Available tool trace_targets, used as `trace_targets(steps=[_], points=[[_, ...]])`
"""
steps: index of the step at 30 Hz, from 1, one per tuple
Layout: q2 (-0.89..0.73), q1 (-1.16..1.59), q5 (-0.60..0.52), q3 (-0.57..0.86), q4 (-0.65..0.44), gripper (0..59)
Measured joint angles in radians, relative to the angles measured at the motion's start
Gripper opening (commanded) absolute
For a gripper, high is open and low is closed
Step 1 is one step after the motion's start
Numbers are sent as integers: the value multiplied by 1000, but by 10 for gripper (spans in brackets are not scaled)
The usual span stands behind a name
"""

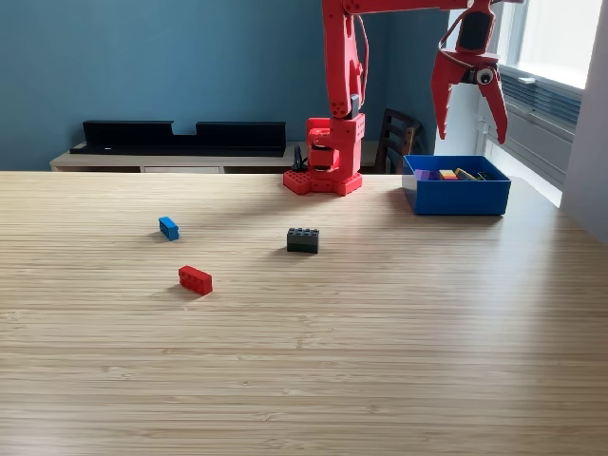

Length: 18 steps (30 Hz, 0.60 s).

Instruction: Grasp a lego block and put it in the bin.

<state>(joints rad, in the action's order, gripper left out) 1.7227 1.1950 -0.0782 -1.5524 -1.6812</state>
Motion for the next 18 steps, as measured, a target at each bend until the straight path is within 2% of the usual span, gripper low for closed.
trace_targets(steps=[2, 3, 11, 18], points=[[0, -9, -12, 0, 0, 21], [0, -26, -15, 0, 0, 1], [0, -288, -92, 0, 0, 1], [0, -723, -74, 0, 0, 1]])
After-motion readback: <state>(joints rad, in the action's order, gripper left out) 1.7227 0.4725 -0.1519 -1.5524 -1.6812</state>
